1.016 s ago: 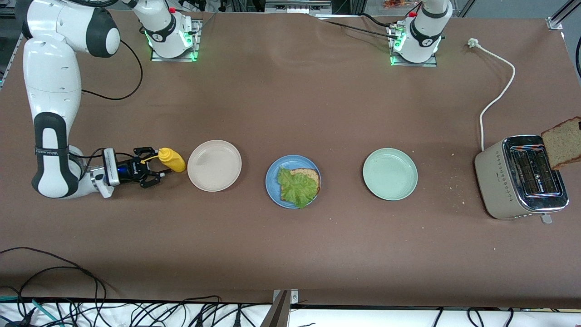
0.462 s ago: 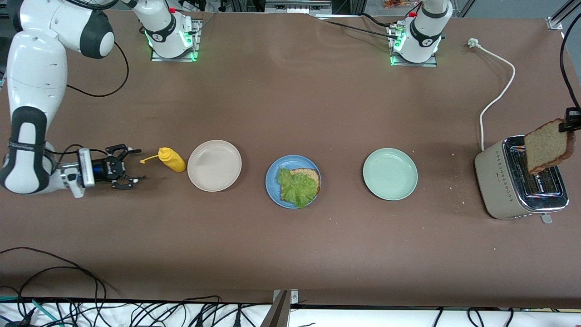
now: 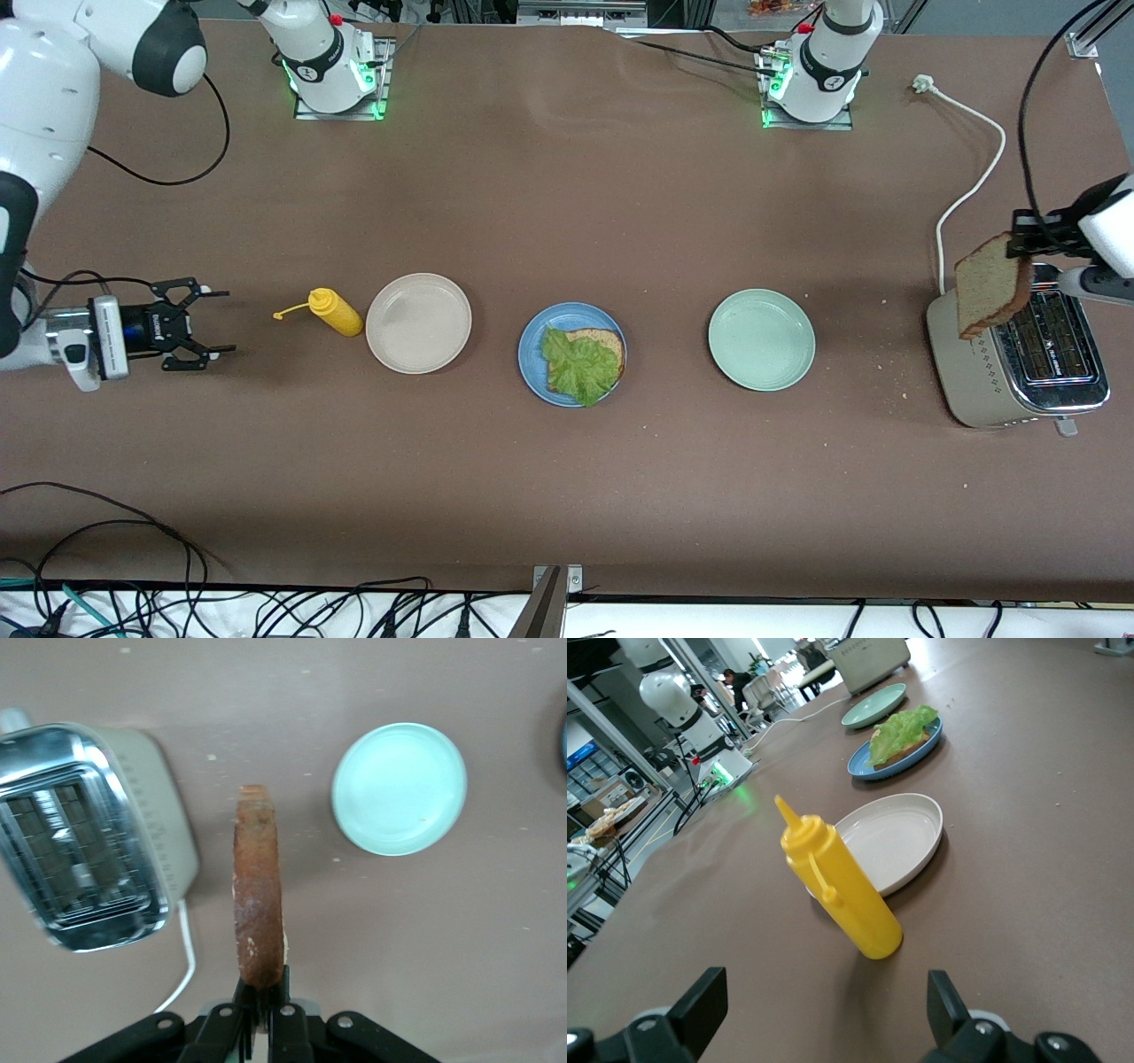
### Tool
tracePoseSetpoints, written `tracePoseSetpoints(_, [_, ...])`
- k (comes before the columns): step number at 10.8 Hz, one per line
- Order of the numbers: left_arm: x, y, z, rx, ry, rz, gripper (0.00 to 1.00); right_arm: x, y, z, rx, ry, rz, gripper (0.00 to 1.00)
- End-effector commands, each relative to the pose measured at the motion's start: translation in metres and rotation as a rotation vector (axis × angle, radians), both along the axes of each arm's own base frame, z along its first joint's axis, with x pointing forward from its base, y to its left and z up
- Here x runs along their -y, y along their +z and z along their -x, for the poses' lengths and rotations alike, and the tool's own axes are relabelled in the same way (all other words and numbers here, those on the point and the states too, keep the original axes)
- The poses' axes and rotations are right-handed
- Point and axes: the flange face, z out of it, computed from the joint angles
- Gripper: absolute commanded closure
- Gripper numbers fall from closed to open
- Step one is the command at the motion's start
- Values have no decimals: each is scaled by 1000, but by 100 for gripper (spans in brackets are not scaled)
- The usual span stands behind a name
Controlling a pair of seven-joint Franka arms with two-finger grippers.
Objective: Make sandwich in blue plate with both arms
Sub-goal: 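Carry the bread slice over the blue plate with the left gripper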
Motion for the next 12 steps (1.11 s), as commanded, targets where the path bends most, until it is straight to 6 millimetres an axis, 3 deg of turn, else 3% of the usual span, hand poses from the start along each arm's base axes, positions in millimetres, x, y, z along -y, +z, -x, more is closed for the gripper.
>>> tracePoseSetpoints(1, [37,-25,1,-70,44,219,100,-7,78,-2,-188,-89,139,0])
tracePoseSetpoints(2, [50,-34,0,-78,68,262,100,-14,99,-3,-244,-110,199,0])
tracePoseSetpoints(5, [131,-65,11,-169,25,331,100,-33,166,2,-354,-172,402,0])
tracePoseSetpoints(9, [231,-107,8,-190,7,537,100,-64,254,18,-467,-321,773,0])
tracePoseSetpoints(12, [291,-150,-9,-170,142,690,100,-73,295,35,-452,-340,989,0])
